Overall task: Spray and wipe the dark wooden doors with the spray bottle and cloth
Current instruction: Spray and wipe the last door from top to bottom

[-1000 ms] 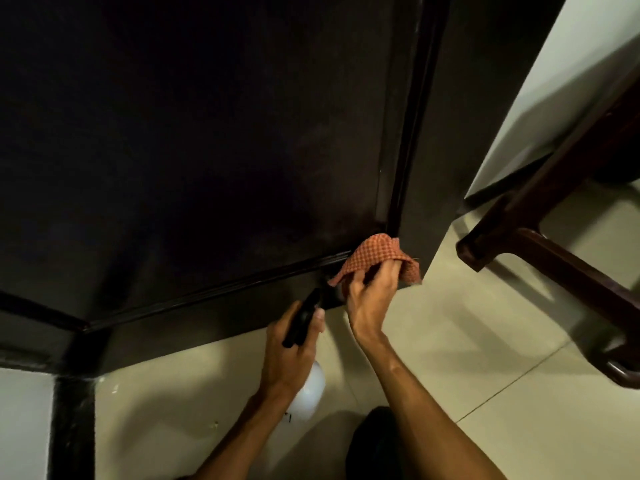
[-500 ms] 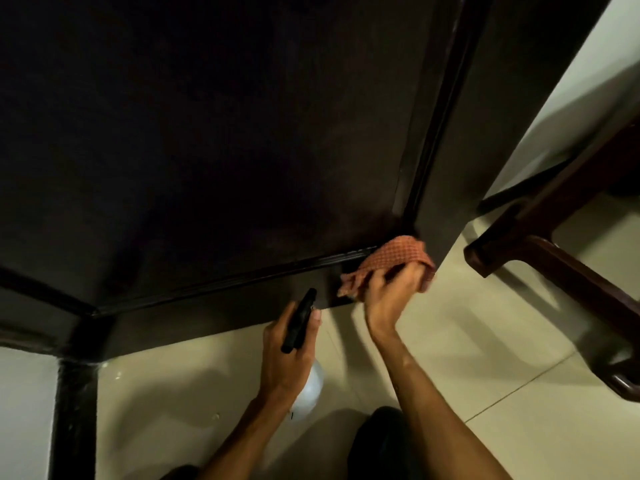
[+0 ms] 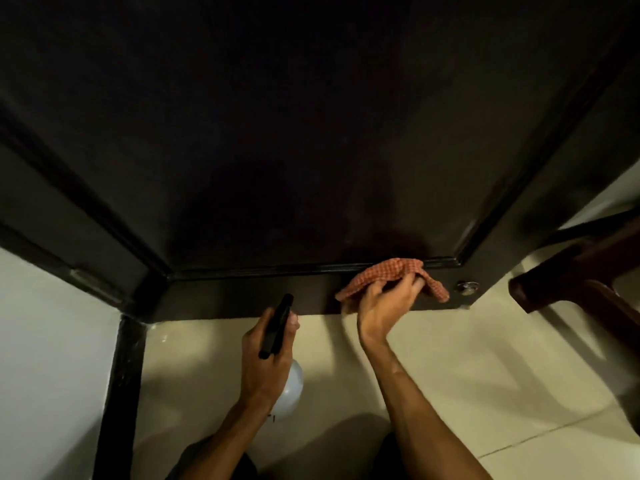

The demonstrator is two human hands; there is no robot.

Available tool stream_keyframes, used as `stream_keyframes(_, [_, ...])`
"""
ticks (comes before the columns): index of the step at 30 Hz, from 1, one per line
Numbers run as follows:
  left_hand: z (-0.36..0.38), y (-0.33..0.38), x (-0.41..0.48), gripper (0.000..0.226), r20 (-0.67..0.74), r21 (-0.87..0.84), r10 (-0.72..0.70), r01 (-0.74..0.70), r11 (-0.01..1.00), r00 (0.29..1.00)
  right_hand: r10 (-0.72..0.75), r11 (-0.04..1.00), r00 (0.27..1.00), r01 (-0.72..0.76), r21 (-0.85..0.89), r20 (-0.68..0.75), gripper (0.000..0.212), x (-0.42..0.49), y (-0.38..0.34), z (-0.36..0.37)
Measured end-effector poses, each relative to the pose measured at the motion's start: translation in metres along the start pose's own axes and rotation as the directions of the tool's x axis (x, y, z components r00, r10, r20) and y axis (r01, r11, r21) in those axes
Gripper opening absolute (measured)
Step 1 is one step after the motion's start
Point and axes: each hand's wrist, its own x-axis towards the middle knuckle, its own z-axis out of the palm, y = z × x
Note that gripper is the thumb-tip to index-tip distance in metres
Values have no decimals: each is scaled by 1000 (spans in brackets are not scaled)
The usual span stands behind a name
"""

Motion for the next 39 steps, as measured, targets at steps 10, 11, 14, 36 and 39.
stream_keyframes(10, [-73,-7,4,42,-149,15,-17,19,1000,989,-256,965,922,263,17,291,45,-83,-20,41])
stream_keyframes(11, [-76,-7,4,42,-156,6,-26,27,1000,987,-187,982,968,187,17,164,46,-78,-23,40])
stream_keyframes(14, [-91,-12,4,44,-190,11,-39,42,999,981,-44,998,994,39,55,99,57,-87,-46,53])
stream_keyframes(36, [-171,-40,4,16,-436,-67,-109,89,994,893,23,990,922,-76,122,387,26,-204,-85,153])
stream_keyframes(39, [-177,-46,6,14,-442,-114,-160,122,986,882,-118,991,855,69,115,504,42,-206,-67,135])
